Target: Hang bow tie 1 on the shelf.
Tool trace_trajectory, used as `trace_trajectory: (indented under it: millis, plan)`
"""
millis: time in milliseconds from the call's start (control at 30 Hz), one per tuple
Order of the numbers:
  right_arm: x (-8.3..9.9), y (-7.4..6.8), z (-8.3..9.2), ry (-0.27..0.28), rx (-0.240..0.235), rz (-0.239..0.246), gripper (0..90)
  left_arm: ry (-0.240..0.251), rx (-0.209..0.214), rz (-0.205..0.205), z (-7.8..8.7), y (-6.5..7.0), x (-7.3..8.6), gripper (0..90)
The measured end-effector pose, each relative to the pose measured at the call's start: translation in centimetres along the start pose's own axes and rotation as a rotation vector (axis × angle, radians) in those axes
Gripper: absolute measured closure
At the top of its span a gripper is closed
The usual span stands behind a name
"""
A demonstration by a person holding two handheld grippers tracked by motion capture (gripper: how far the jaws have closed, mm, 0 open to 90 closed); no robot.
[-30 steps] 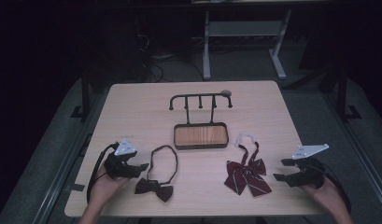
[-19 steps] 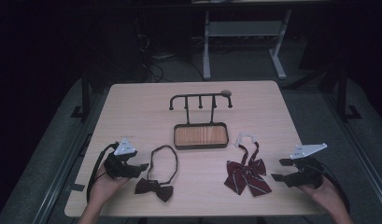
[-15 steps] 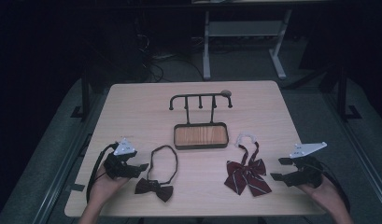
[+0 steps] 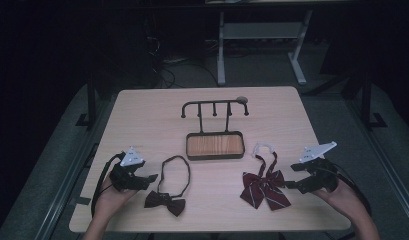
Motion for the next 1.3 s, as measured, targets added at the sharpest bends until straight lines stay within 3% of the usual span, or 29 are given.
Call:
trace_trajectory:
  millis: [267, 533, 933, 1300]
  plan:
    - [-2.1, -0.3, -0.4, -0.05, -0.004, 0.055, 32.6, 0.01, -0.002, 0.001, 0.1, 0.0, -0.1, 28.9]
    - [-4.0, 0.2, -1.8, -0.102, -0.023, 0.094, 33.7, 0.002, 0.0, -0.003, 0.0, 0.0, 0.0, 29.0]
    - [-6.0, 1.8, -2.9, -0.16, -0.039, 0.088, 39.0, 0.01, 0.003, 0.002, 0.0, 0.0, -0.1, 29.0]
    - [-7.2, 3.9, -4.5, -0.228, -0.035, 0.042, 43.8, 0.009, 0.004, 0.005, 0.0, 0.0, -0.1, 28.9]
Point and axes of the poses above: each handheld gripper's, and its own axes: z roughly backward along the jaws, x roughly out of its underside, y roughly to its right, the point moved 4 cm from there along -z, roughly forward along the jaws, and after that the axes turned 1 degree about x, right-handed, at the moved point
